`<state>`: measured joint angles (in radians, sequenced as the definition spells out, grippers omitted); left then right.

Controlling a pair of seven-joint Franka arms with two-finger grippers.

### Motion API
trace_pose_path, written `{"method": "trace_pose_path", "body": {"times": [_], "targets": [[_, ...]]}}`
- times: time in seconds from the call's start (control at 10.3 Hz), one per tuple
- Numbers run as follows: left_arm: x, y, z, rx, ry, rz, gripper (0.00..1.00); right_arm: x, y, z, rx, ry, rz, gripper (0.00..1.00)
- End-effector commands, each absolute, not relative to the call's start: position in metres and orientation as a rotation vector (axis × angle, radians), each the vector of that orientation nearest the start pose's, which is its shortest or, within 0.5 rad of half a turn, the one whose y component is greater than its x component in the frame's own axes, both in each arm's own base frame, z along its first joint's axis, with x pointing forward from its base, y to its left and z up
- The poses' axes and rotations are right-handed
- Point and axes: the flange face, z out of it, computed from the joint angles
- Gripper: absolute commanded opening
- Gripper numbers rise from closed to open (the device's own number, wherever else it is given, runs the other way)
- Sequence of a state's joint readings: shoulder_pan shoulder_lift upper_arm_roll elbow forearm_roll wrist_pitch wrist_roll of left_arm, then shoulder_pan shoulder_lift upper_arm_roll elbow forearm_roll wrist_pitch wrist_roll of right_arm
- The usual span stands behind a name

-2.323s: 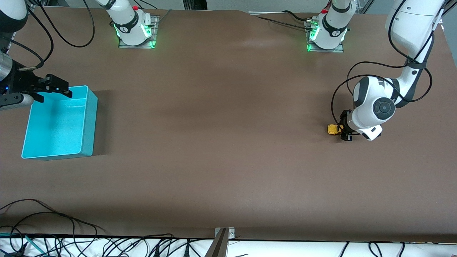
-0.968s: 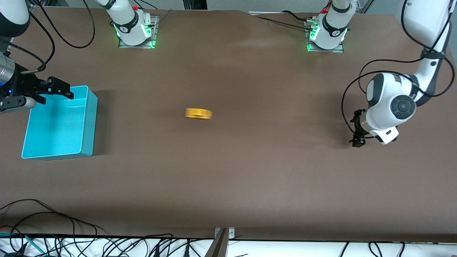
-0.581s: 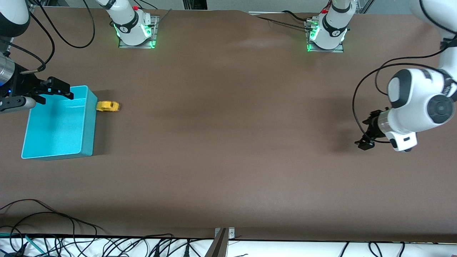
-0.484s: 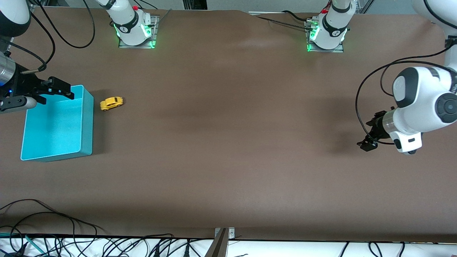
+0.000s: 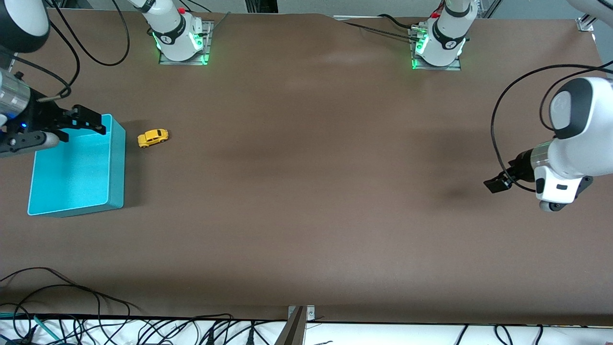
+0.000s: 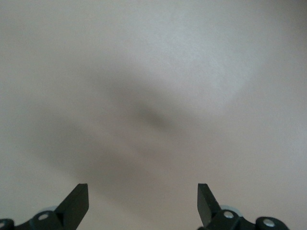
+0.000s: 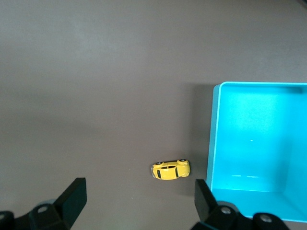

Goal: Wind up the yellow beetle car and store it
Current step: 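Move the right gripper down to the car beside the teal box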

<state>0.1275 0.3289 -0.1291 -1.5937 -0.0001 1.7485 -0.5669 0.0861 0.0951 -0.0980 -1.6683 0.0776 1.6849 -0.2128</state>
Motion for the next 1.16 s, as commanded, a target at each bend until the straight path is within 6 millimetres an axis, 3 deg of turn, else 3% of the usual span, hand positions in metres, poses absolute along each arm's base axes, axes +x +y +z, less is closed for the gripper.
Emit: {"method": "trace_pose_path", "body": {"times": [0.0,0.19,0.39,0.68,0.87,1.06], "targets": [[0.634,0.009,0.462,-3.105,-0.578,0.286,1.00,0.600,0.010,0.508,-3.044,-0.325,0.117,1.00],[0.630,0.009,0.479,-3.145,-0.404,0.250,1.00,0.606,0.011,0.467,-3.051,-0.320,0.102,1.00],[0.615,0.013,0.499,-3.155,-0.268,0.294,1.00,0.596,0.019,0.417,-3.057,-0.335,0.062,1.00],[0.609,0.018,0.499,-3.156,-0.235,0.347,1.00,0.576,0.020,0.383,-3.056,-0.341,0.131,1.00],[0.610,0.018,0.500,-3.171,-0.097,0.337,1.00,0.547,0.027,0.358,-3.046,-0.369,0.202,1.00],[0.610,0.015,0.504,-3.161,-0.095,0.324,1.00,0.521,0.026,0.340,-3.030,-0.491,0.198,1.00]]}}
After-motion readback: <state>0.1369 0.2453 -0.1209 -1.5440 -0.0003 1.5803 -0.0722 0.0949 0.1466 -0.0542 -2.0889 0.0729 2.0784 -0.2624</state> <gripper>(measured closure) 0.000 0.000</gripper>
